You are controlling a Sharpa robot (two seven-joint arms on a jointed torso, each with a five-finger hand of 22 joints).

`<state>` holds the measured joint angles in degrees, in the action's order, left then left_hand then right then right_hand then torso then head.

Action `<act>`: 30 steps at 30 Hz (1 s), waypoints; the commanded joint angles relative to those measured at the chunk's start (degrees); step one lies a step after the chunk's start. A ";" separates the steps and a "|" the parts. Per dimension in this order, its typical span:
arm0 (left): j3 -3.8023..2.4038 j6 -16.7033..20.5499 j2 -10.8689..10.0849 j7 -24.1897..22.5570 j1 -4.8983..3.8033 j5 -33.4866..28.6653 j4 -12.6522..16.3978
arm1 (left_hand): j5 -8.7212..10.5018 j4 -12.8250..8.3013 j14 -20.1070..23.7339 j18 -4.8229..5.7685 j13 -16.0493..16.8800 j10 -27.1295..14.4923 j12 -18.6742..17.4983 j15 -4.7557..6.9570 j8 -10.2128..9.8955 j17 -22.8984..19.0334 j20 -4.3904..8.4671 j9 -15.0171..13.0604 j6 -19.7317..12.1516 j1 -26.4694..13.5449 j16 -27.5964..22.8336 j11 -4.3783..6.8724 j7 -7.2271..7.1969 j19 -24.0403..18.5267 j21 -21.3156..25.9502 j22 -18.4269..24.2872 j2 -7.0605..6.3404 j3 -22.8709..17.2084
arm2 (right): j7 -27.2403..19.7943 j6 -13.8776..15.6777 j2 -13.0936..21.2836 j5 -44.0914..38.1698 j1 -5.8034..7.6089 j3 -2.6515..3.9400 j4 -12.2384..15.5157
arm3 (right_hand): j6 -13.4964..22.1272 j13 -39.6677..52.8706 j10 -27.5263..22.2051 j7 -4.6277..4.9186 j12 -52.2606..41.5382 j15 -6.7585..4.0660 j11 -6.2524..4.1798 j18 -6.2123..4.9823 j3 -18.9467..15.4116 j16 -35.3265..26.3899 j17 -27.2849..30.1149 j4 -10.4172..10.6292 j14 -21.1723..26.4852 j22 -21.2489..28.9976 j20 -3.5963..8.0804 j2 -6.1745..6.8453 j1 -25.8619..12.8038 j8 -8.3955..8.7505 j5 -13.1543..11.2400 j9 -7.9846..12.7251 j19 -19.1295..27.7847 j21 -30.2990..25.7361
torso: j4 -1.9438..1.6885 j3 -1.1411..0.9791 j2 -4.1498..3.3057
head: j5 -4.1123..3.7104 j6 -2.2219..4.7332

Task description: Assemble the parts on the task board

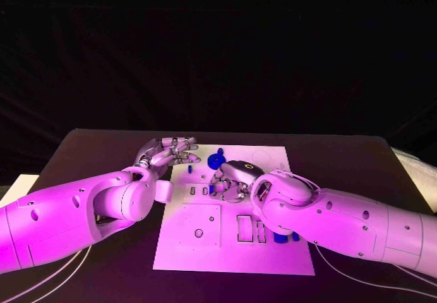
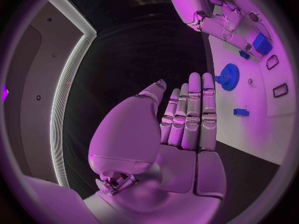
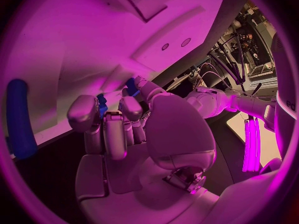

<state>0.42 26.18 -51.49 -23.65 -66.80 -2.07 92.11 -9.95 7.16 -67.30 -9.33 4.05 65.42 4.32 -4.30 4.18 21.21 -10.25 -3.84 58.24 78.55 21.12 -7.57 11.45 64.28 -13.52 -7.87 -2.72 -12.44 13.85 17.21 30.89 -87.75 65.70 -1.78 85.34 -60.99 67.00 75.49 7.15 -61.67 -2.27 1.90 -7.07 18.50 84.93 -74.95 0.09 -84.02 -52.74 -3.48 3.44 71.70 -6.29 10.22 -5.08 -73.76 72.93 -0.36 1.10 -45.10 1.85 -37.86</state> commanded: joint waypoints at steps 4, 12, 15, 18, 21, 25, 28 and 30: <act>-0.04 -1.45 0.08 0.06 -0.03 -0.09 0.15 | 0.42 -0.26 0.53 -0.81 -0.07 -0.11 -0.37 0.04 -0.27 -0.10 0.09 -0.03 -0.03 0.24 -0.15 -0.41 0.35 -0.38 0.39 0.09 0.00 -0.17 | 1.65 -1.06 -0.07 -1.43 -0.17 -0.11 -0.15 | 1.21 -0.86 -0.81 0.31 1.16 0.29 0.44 0.02 -0.62 -0.60 -5.10 0.26 -3.96 0.89 -0.45 1.14 -0.40 0.71 0.33 0.19 0.63 -0.67 | -0.02 0.04 -0.01 | -0.06 -0.08; -0.04 -1.41 0.12 0.13 -0.03 -0.09 0.14 | 0.43 -0.25 0.55 -0.81 -0.08 -0.16 -0.38 0.01 -0.29 -0.10 0.07 -0.02 -0.08 0.18 -0.19 -0.44 0.38 -0.39 0.41 0.09 -0.03 -0.15 | 1.50 -0.09 -0.22 -1.57 -0.17 -0.12 -0.17 | 3.02 -4.10 -3.37 0.81 5.10 0.71 0.93 -0.21 -1.70 -0.99 -4.59 0.44 -3.82 2.27 -0.86 2.28 -1.26 1.67 0.85 0.54 1.22 -1.52 | -0.02 0.05 -0.01 | -0.11 -0.05; -0.04 -1.43 0.13 0.16 -0.03 -0.09 0.13 | 0.43 -0.25 0.55 -0.81 -0.08 -0.16 -0.38 0.01 -0.29 -0.10 0.07 -0.02 -0.08 0.18 -0.19 -0.44 0.38 -0.39 0.41 0.09 -0.03 -0.15 | 1.45 0.10 -0.24 -1.58 -0.17 -0.12 -0.13 | 3.23 -4.39 -3.63 0.85 5.41 0.77 0.99 -0.25 -1.99 -1.07 -4.48 0.50 -3.80 2.50 -0.92 2.48 -1.42 1.76 0.97 0.57 1.31 -1.66 | -0.04 0.04 -0.01 | -0.13 -0.05; -0.04 -1.45 0.12 0.21 -0.03 -0.09 0.13 | 0.43 -0.25 0.55 -0.81 -0.08 -0.16 -0.38 0.01 -0.29 -0.10 0.07 -0.02 -0.08 0.18 -0.19 -0.44 0.38 -0.39 0.41 0.09 -0.03 -0.15 | 1.41 0.23 -0.23 -1.58 -0.17 -0.12 -0.10 | 3.39 -4.60 -3.78 0.88 5.56 0.83 1.04 -0.29 -2.52 -1.16 -4.36 0.70 -3.77 2.74 -0.99 2.75 -1.82 1.80 1.04 0.59 1.39 -1.83 | -0.01 0.02 -0.01 | -0.09 -0.08; -0.04 -1.50 0.11 0.27 -0.03 -0.09 0.12 | 0.43 -0.25 0.55 -0.81 -0.08 -0.16 -0.38 0.01 -0.29 -0.10 0.07 -0.02 -0.08 0.18 -0.19 -0.44 0.38 -0.39 0.41 0.09 -0.03 -0.15 | 1.41 0.38 -0.20 -1.57 -0.17 -0.12 -0.08 | 3.50 -4.80 -3.91 0.87 5.68 0.86 1.06 -0.32 -3.08 -1.28 -4.20 0.93 -3.73 2.91 -1.05 2.97 -2.18 1.80 1.12 0.60 1.44 -1.96 | 0.01 0.04 -0.03 | -0.06 -0.09; -0.04 -1.54 0.13 0.33 -0.03 -0.09 0.12 | 0.43 -0.25 0.55 -0.81 -0.08 -0.16 -0.38 0.01 -0.29 -0.10 0.07 -0.02 -0.08 0.18 -0.19 -0.44 0.38 -0.39 0.41 0.09 -0.03 -0.15 | 1.38 1.01 -0.14 -1.57 -0.17 -0.12 0.06 | 3.63 -5.02 -4.07 0.85 5.82 0.87 1.07 -0.39 -3.75 -1.41 -4.04 1.15 -3.69 3.29 -1.08 3.24 -2.52 1.80 1.20 0.60 1.57 -2.20 | -0.01 0.02 -0.01 | -0.07 -0.10; -0.04 -1.58 0.15 0.53 -0.03 0.03 0.07 | 0.44 -0.24 0.57 -0.80 -0.08 -0.22 -0.40 -0.02 -0.32 -0.11 0.04 -0.01 -0.14 0.10 -0.24 -0.48 0.42 -0.42 0.45 0.10 -0.07 -0.12 | 0.92 3.78 0.11 -1.69 -0.22 -0.12 0.46 | 3.89 -5.27 -4.31 0.85 5.97 0.90 1.10 -0.43 -4.81 -1.52 -3.92 1.47 -3.65 3.58 -1.11 3.67 -2.94 1.84 1.21 0.63 1.64 -2.42 | -0.02 -0.02 -0.01 | -0.06 -0.06; -0.03 -1.60 0.15 0.91 -0.03 0.52 0.01 | 0.46 -0.28 -0.10 -0.90 -0.06 -0.19 -0.37 0.11 -0.30 0.10 0.08 -0.03 -0.14 0.03 0.13 -0.43 0.39 -0.06 0.29 0.01 -0.07 -0.11 | 0.14 6.39 0.55 -1.74 -0.33 -0.11 1.01 | 4.36 -5.63 -4.64 0.94 6.30 0.93 1.17 -0.46 -5.46 -1.58 -3.86 1.60 -3.64 3.84 -1.13 3.88 -2.98 2.01 1.21 0.73 1.72 -2.59 | 0.00 -0.05 0.01 | -0.04 -0.07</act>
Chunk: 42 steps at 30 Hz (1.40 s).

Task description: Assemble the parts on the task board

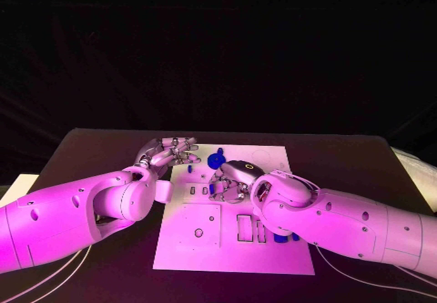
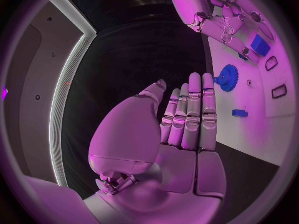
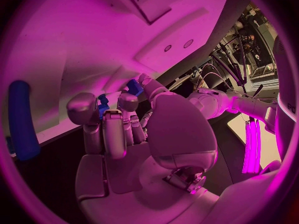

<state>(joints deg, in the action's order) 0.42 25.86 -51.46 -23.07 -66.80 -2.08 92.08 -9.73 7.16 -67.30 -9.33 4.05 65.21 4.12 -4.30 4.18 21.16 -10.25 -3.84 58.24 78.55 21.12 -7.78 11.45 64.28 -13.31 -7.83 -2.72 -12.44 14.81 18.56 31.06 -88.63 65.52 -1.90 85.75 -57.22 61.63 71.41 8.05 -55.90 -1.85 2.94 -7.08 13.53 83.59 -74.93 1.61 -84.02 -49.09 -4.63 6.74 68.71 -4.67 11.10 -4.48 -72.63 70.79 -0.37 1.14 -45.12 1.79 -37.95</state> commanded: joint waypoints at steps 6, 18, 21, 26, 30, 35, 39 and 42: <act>-0.03 -1.68 -0.06 4.07 -0.02 5.47 -0.07 | 0.31 -0.15 -11.47 -1.27 1.40 5.72 2.80 3.32 0.49 6.36 2.98 -0.36 1.61 -0.93 11.54 2.52 -1.75 9.22 -6.08 -3.40 -0.45 0.07 | -6.24 9.35 2.87 1.20 -0.28 0.62 3.06 | 5.21 -1.38 -1.71 1.08 1.30 1.19 1.01 -0.45 -3.02 -0.39 -3.79 0.61 -3.61 0.62 -0.48 0.69 0.66 1.03 0.57 0.81 0.65 -0.81 | 0.16 -0.17 0.16 | 0.19 0.23; -0.05 -10.04 -0.82 32.60 -1.78 29.33 -0.05 | 0.24 7.81 -22.01 3.80 40.28 6.96 45.97 6.36 7.47 66.89 7.75 -5.18 2.92 -7.93 67.62 6.48 -5.63 17.42 -50.51 -47.83 1.42 7.54 | -18.87 3.88 15.84 25.97 5.65 2.07 10.12 | 4.84 -2.79 -2.85 1.00 2.23 1.24 0.95 -0.81 -3.95 -1.73 -1.89 0.87 -3.15 2.42 -0.71 -1.96 2.64 -0.05 1.21 0.45 1.51 -2.00 | 0.47 -0.79 1.95 | 0.87 -0.33; -0.05 -15.37 -0.38 41.37 -3.29 38.44 -0.30 | 0.62 8.46 -22.70 4.42 49.56 8.27 55.00 7.07 10.87 68.84 7.60 -7.47 3.19 -7.11 68.88 6.97 -5.87 17.95 -56.62 -55.11 1.56 9.26 | -19.23 3.99 19.21 31.93 7.35 2.10 10.88 | 4.60 -2.70 -2.59 0.91 1.90 1.15 0.85 -0.79 -3.87 -1.81 -1.82 0.71 -3.15 2.34 -0.63 -2.52 3.24 -0.28 1.46 0.42 1.39 -1.98 | 0.78 -0.92 2.56 | 1.02 -0.70; -0.05 -21.97 1.40 50.98 -5.52 48.06 -1.31 | 0.47 7.73 -22.70 5.48 58.84 11.50 63.31 8.13 17.76 68.84 8.19 -13.40 2.56 -4.71 68.88 8.41 -7.65 19.62 -63.64 -63.90 3.09 8.66 | -18.96 3.81 22.38 35.90 8.37 2.10 10.81 | 4.46 -2.62 -2.38 0.87 1.67 1.10 0.80 -0.79 -3.84 -1.94 -1.65 0.66 -3.13 2.37 -0.59 -2.83 3.50 -0.41 1.54 0.41 1.35 -2.00 | 1.20 -1.22 3.33 | 1.68 -1.22; -0.04 -25.15 3.40 55.61 -6.66 50.81 -2.81 | 0.67 9.14 -22.70 5.99 60.87 12.20 64.96 8.56 22.00 68.84 8.27 -17.70 1.27 -6.62 68.88 8.62 -8.19 20.20 -65.78 -66.86 2.82 10.68 | -18.43 3.63 23.44 36.74 8.61 2.07 10.47 | 4.41 -2.63 -2.35 0.85 1.64 1.09 0.79 -0.78 -3.84 -2.01 -1.54 0.65 -3.11 2.36 -0.58 -2.90 3.54 -0.44 1.55 0.40 1.34 -2.00 | 1.28 -1.46 3.66 | 1.92 -1.58; -0.02 -27.62 6.43 58.46 -7.50 54.59 -5.50 | 2.27 9.35 -22.70 7.13 62.97 13.17 66.67 9.13 27.06 68.84 8.81 -23.79 -1.06 -9.81 68.88 9.26 -8.87 22.27 -69.90 -72.54 4.03 14.06 | -16.83 3.74 23.95 35.89 8.72 2.03 9.82 | 4.19 -2.83 -2.31 0.80 1.72 1.05 0.75 -0.88 -4.14 -2.42 -0.95 0.77 -2.98 2.95 -0.53 -2.88 3.43 -0.63 1.81 0.37 1.53 -2.30 | 1.28 -1.53 3.98 | 1.92 -1.58; 0.00 -29.59 8.27 59.55 -7.83 56.52 -7.02 | 5.25 9.43 -22.70 7.36 63.86 13.55 67.32 9.38 29.63 68.84 9.05 -27.34 -2.00 -12.81 68.88 9.56 -9.30 22.65 -70.68 -73.72 4.95 16.95 | -15.73 3.88 24.11 35.48 8.74 1.99 9.47 | 4.03 -2.80 -2.10 0.73 1.51 1.00 0.69 -0.89 -4.53 -2.57 -0.76 0.88 -2.95 3.03 -0.48 -2.72 3.26 -0.77 2.03 0.36 1.51 -2.37 | 1.46 -1.56 3.91 | 2.14 -1.65; 0.01 -30.83 9.57 59.97 -8.04 57.61 -8.23 | 6.64 9.39 -22.70 7.56 64.29 13.72 67.63 9.62 31.03 68.84 9.21 -29.66 -2.78 -14.32 68.88 9.74 -9.57 22.97 -71.32 -74.67 5.45 18.98 | -15.25 3.88 24.15 35.29 8.75 1.98 9.33 | 3.97 -2.77 -2.01 0.71 1.42 0.98 0.67 -0.90 -4.67 -2.61 -0.71 0.92 -2.95 3.08 -0.47 -2.67 3.21 -0.82 2.10 0.35 1.51 -2.40 | 1.34 -1.56 3.90 | 2.06 -1.85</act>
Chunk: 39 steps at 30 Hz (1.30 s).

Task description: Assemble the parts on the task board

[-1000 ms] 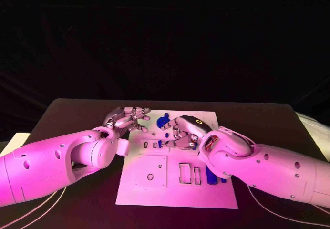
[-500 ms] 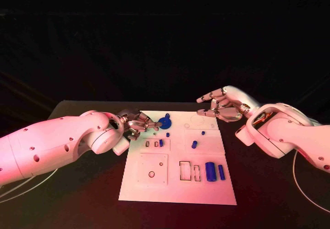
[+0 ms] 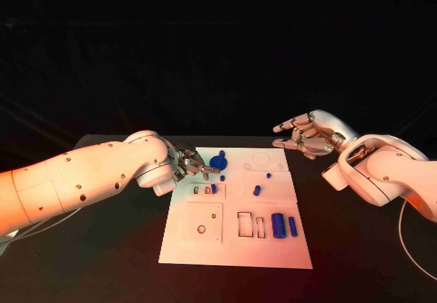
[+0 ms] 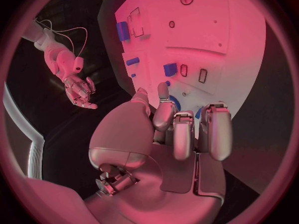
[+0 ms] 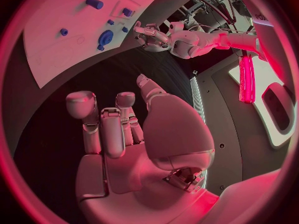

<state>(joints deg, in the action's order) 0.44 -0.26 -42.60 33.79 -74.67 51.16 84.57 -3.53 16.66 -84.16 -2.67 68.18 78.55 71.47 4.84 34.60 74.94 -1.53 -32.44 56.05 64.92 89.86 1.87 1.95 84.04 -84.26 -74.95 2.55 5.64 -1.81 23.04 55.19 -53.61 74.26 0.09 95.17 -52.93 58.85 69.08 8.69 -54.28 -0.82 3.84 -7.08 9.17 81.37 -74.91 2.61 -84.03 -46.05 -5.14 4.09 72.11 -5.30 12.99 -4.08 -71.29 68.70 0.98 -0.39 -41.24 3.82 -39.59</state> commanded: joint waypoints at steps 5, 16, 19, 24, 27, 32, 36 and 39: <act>0.03 -7.17 2.56 3.58 -0.37 6.10 -2.56 | 0.55 0.04 -5.84 1.05 0.59 0.57 0.60 0.54 1.37 15.06 0.62 -2.55 -1.06 -1.15 0.14 0.23 -0.16 3.43 -0.83 -8.24 0.37 2.23 | 1.86 -0.77 -0.01 0.12 0.01 -0.03 -0.20 | -0.38 0.02 0.40 0.04 -0.27 -0.07 -0.26 -0.89 -0.43 -0.48 -0.62 -0.05 -2.92 0.05 0.06 0.00 -0.22 -0.24 0.26 -0.06 0.16 -0.32 | 0.10 -0.01 -0.05 | 0.13 -0.45; 0.49 -12.48 5.08 4.24 -0.43 8.02 -4.99 | 0.74 0.05 -5.84 1.15 0.42 0.42 0.42 0.62 1.87 15.06 0.72 -3.75 -1.49 -1.80 0.14 0.30 -0.24 3.56 -1.13 -8.70 0.36 3.65 | 2.38 -1.13 0.00 -0.14 0.02 -0.04 -0.26 | -0.47 0.07 0.52 0.01 -0.39 -0.09 -0.28 -0.90 -0.53 -0.52 -0.56 -0.01 -2.92 0.09 0.08 -0.02 -0.25 -0.31 0.31 -0.07 0.16 -0.35 | 0.00 0.06 -0.04 | 0.14 -1.11; 0.56 -12.81 5.61 4.29 -0.43 8.11 -5.45 | 0.74 0.04 -5.84 1.15 0.38 0.40 0.38 0.62 1.89 15.06 0.72 -3.81 -1.52 -1.80 0.14 0.31 -0.24 3.57 -1.15 -8.73 0.38 3.71 | 2.43 -1.22 -0.04 -0.15 0.02 -0.04 -0.29 | -0.57 0.02 0.56 -0.02 -0.40 -0.12 -0.31 -0.91 -0.64 -0.53 -0.56 0.04 -2.92 0.19 0.10 -0.05 -0.28 -0.38 0.37 -0.08 0.18 -0.40 | -0.02 0.09 -0.05 | 0.16 -1.18; 0.66 -13.24 6.42 4.37 -0.42 8.17 -6.25 | 0.73 -0.03 -5.84 1.15 0.16 0.25 0.17 0.64 1.97 15.06 0.74 -4.07 -1.67 -1.64 0.14 0.32 -0.25 3.56 -1.13 -8.73 0.57 3.85 | 2.61 -1.46 -0.11 -0.16 0.02 -0.05 -0.37 | -0.57 0.02 0.56 -0.02 -0.40 -0.12 -0.31 -0.91 -0.64 -0.53 -0.56 0.04 -2.92 0.19 0.10 -0.05 -0.28 -0.38 0.37 -0.08 0.18 -0.40 | -0.01 0.06 -0.05 | 0.14 -1.34; 0.70 -13.70 6.76 4.46 -0.41 8.19 -6.49 | 0.73 -0.07 -5.84 1.20 0.07 0.16 0.08 0.64 2.06 15.06 0.75 -4.37 -1.85 -1.39 0.14 0.32 -0.24 3.62 -1.28 -8.93 0.83 3.98 | 2.80 -1.78 -0.12 -0.17 0.02 -0.05 -0.41 | -0.67 -0.18 0.60 -0.08 -0.36 -0.22 -0.41 -0.94 -0.70 -0.63 -0.48 0.16 -2.93 0.40 0.21 -0.44 -0.07 -0.50 2.20 -0.06 0.18 -0.55 | 0.00 0.05 -0.10 | 0.10 -1.36; 0.73 -13.81 7.22 4.52 -0.40 8.20 -6.79 | 0.69 -0.17 -5.84 1.20 -0.23 -0.06 -0.21 0.63 2.14 15.06 0.75 -4.84 -2.20 -0.81 0.14 0.29 -0.21 3.61 -1.30 -8.98 1.26 4.12 | 3.02 -2.12 -0.15 -0.22 0.01 -0.07 -0.48 | -0.65 -0.30 0.60 -0.10 -0.32 -0.25 -0.43 -0.95 -0.79 -0.67 -0.46 0.19 -2.95 0.56 0.24 -0.53 0.04 -0.53 2.86 -0.04 0.19 -0.64 | -0.02 0.03 -0.07 | 0.11 -1.52; 0.73 -13.86 7.52 4.55 -0.40 8.20 -7.00 | 0.64 -0.24 -5.84 1.19 -0.30 -0.15 -0.28 0.60 2.18 15.06 0.73 -5.21 -2.45 -0.23 0.14 0.26 -0.17 3.57 -1.25 -8.94 1.59 4.19 | 3.20 -2.35 -0.15 -0.29 0.01 -0.08 -0.47 | -0.64 -0.35 0.59 -0.10 -0.30 -0.25 -0.44 -0.98 -0.81 -0.74 -0.35 0.19 -2.93 0.69 0.25 -0.55 0.08 -0.54 3.01 -0.03 0.24 -0.72 | -0.04 0.00 -0.12 | 0.14 -1.69; 0.73 -14.11 7.77 4.59 -0.39 8.20 -7.17 | 0.63 -0.28 -5.84 1.16 -0.35 -0.20 -0.33 0.57 2.19 15.06 0.71 -5.45 -2.61 0.18 0.14 0.23 -0.14 3.52 -1.17 -8.85 1.85 4.21 | 3.31 -2.47 -0.14 -0.33 0.01 -0.09 -0.49 | -0.64 -0.35 0.59 -0.10 -0.30 -0.25 -0.44 -0.98 -0.81 -0.74 -0.35 0.19 -2.93 0.69 0.25 -0.55 0.08 -0.54 3.01 -0.03 0.24 -0.72 | -0.06 0.01 -0.14 | 0.24 -1.75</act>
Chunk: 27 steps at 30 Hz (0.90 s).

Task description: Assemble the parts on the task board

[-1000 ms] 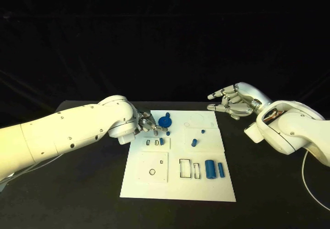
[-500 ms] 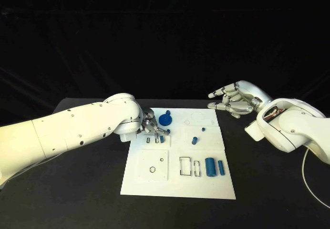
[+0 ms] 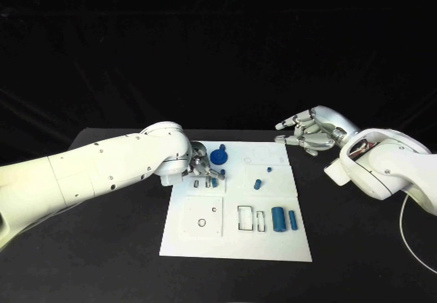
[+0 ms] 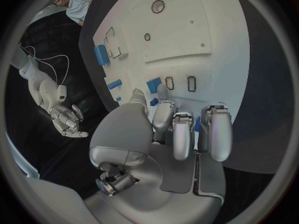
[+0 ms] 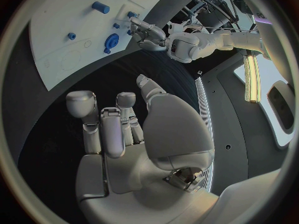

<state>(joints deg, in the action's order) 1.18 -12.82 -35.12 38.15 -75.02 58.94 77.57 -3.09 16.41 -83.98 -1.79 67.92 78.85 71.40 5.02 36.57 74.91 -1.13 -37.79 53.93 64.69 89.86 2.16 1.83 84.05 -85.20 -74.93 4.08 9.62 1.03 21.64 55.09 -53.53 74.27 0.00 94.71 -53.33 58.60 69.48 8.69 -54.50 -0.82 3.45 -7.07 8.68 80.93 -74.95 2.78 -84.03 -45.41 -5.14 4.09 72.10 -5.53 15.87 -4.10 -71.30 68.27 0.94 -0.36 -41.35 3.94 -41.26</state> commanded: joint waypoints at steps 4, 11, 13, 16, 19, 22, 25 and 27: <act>0.01 -1.99 0.65 0.29 -0.03 0.42 -0.51 | 0.18 -0.04 -6.02 0.27 -0.17 -0.55 -0.34 0.38 0.23 15.09 0.30 -0.27 -0.60 0.65 0.14 -0.08 0.01 3.47 -0.17 -8.80 0.45 0.26 | 0.58 -1.23 -0.06 -0.47 0.00 -0.01 -0.07 | -0.24 -0.12 0.18 -0.11 -0.08 -0.26 -0.05 -0.99 -0.34 -0.36 -0.24 0.02 -2.92 0.16 0.26 -0.57 0.14 -0.33 0.28 0.00 0.28 -0.34 | 0.01 -0.03 -0.03 | 0.21 -0.23; 0.08 -2.36 1.07 0.35 0.00 0.46 -1.07 | 0.17 -0.15 -6.02 0.26 -0.26 -0.64 -0.44 0.33 0.24 15.09 0.25 -0.67 -0.82 1.38 0.14 -0.13 0.06 3.44 -0.14 -8.79 0.69 0.35 | 0.73 -1.48 -0.13 -0.55 0.00 -0.03 -0.13 | -0.24 -0.13 0.20 -0.11 -0.10 -0.26 -0.05 -1.00 -0.34 -0.41 -0.18 0.02 -2.91 0.23 0.27 -0.62 0.20 -0.34 0.40 0.00 0.30 -0.38 | 0.01 -0.05 -0.05 | 0.15 -0.49; 0.09 -2.46 1.15 0.37 0.01 0.43 -1.26 | 0.17 -0.16 -6.02 0.25 -0.30 -0.67 -0.47 0.33 0.23 15.09 0.25 -0.71 -0.87 1.47 0.14 -0.14 0.07 3.42 -0.11 -8.75 0.71 0.37 | 0.72 -1.45 -0.14 -0.58 0.00 -0.03 -0.12 | -0.23 -0.19 0.19 -0.11 -0.07 -0.27 -0.06 -1.01 -0.33 -0.45 -0.14 0.01 -2.90 0.27 0.28 -0.70 0.30 -0.35 0.59 0.01 0.30 -0.42 | 0.01 -0.08 -0.03 | 0.16 -0.52; 0.12 -2.52 1.25 0.38 0.03 0.39 -1.48 | 0.17 -0.18 -6.02 0.23 -0.37 -0.72 -0.54 0.31 0.19 15.09 0.24 -0.79 -0.96 1.62 0.14 -0.16 0.10 3.38 -0.05 -8.68 0.71 0.42 | 0.68 -1.40 -0.16 -0.60 0.00 -0.03 -0.11 | -0.21 -0.25 0.19 -0.10 -0.07 -0.28 -0.07 -1.00 -0.32 -0.45 -0.15 -0.01 -2.92 0.30 0.30 -0.76 0.42 -0.36 0.84 0.03 0.29 -0.45 | -0.01 -0.08 -0.04 | 0.13 -0.59; 0.13 -2.57 1.32 0.39 0.04 0.37 -1.58 | 0.16 -0.24 -6.02 0.23 -0.34 -0.73 -0.52 0.29 0.14 15.09 0.21 -0.93 -1.08 1.95 0.14 -0.19 0.13 3.37 -0.04 -8.68 0.76 0.46 | 0.70 -1.43 -0.18 -0.61 0.00 -0.03 -0.13 | -0.21 -0.25 0.19 -0.10 -0.07 -0.28 -0.07 -1.00 -0.32 -0.45 -0.15 -0.01 -2.92 0.30 0.30 -0.76 0.42 -0.36 0.84 0.03 0.29 -0.45 | -0.03 -0.08 -0.07 | 0.09 -0.64; 0.15 -2.59 1.40 0.40 0.06 0.36 -1.68 | 0.15 -0.37 -6.02 0.23 -0.37 -0.77 -0.56 0.26 0.12 15.09 0.18 -1.14 -1.17 2.51 0.14 -0.22 0.16 3.37 -0.07 -8.73 0.94 0.42 | 0.69 -1.47 -0.21 -0.62 0.00 -0.04 -0.13 | -0.21 -0.25 0.19 -0.10 -0.07 -0.28 -0.07 -1.00 -0.32 -0.45 -0.15 -0.01 -2.92 0.30 0.30 -0.76 0.42 -0.36 0.84 0.03 0.29 -0.45 | -0.01 -0.08 -0.03 | 0.12 -0.69; 0.17 -2.64 1.46 0.40 0.07 0.36 -1.77 | 0.14 -0.52 -6.02 0.23 -0.36 -0.79 -0.56 0.23 0.11 15.09 0.15 -1.41 -1.24 3.21 0.14 -0.24 0.18 3.36 -0.06 -8.74 1.17 0.33 | 0.69 -1.50 -0.23 -0.63 0.00 -0.04 -0.14 | -0.20 -0.27 0.21 -0.11 -0.09 -0.29 -0.07 -0.99 -0.32 -0.46 -0.15 -0.02 -2.92 0.25 0.30 -0.80 0.49 -0.37 0.99 0.04 0.26 -0.43 | 0.00 -0.09 -0.02 | 0.12 -0.73; 0.18 -2.67 1.50 0.40 0.07 0.36 -1.83 | 0.14 -0.65 -6.02 0.23 -0.35 -0.79 -0.55 0.21 0.09 15.09 0.13 -1.62 -1.28 3.75 0.14 -0.26 0.20 3.35 -0.06 -8.77 1.33 0.25 | 0.70 -1.53 -0.23 -0.63 0.00 -0.04 -0.13 | -0.20 -0.27 0.22 -0.11 -0.10 -0.29 -0.07 -0.99 -0.31 -0.47 -0.15 -0.02 -2.92 0.26 0.31 -0.83 0.52 -0.37 1.06 0.04 0.25 -0.44 | 0.00 -0.10 -0.03 | 0.13 -0.74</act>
<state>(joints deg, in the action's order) 1.36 -14.38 -33.79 38.47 -74.95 59.05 75.81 -3.09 16.10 -83.98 -1.79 67.61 78.61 71.12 5.02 36.57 74.90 -1.14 -39.36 52.90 68.01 89.86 1.93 2.03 84.04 -85.20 -74.91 5.58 9.94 1.64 20.77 54.92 -53.63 74.27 -0.05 94.58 -53.33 58.38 69.48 8.69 -54.50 -0.82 3.45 -7.07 8.69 80.71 -74.93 2.77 -84.03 -45.16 -5.15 3.68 72.51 -5.53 16.65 -4.08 -71.30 68.04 0.93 -0.45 -41.39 4.05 -41.98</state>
